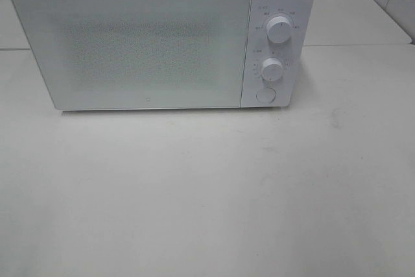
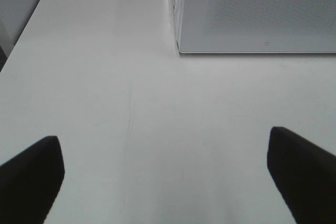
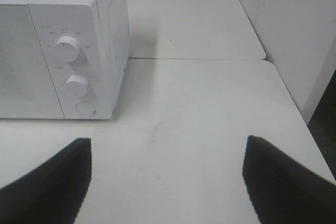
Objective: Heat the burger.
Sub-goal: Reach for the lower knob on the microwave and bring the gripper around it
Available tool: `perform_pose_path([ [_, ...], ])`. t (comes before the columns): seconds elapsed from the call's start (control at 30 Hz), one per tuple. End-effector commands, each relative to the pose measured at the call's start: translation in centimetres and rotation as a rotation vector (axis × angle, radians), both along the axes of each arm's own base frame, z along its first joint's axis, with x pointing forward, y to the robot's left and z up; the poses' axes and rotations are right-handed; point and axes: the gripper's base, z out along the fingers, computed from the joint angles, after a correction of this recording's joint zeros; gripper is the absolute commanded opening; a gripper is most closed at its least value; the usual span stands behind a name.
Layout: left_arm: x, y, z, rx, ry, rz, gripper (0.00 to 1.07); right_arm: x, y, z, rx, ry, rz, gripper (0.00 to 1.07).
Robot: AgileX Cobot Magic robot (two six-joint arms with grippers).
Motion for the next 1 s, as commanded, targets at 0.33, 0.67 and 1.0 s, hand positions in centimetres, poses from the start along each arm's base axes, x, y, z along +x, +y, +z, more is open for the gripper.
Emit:
perform_pose_path([
  [0.33,-0.3,0.0,0.0,-0.008,-0.031,-0.001,1.05,3.7,0.5,1.1,-0.016,-0.057,0.018,0.76],
  [0.67,-0.3,0.0,0.0,-0.008,-0.031,-0.001,1.05,8.6,1.2,0.6,-0.019,-0.04,0.047,0.76],
  [1.0,-0.3,0.0,0.0,-0.008,-0.031,-0.001,1.05,12.4,1.8,0.1,0.025,-0.091,0.066,0.76],
])
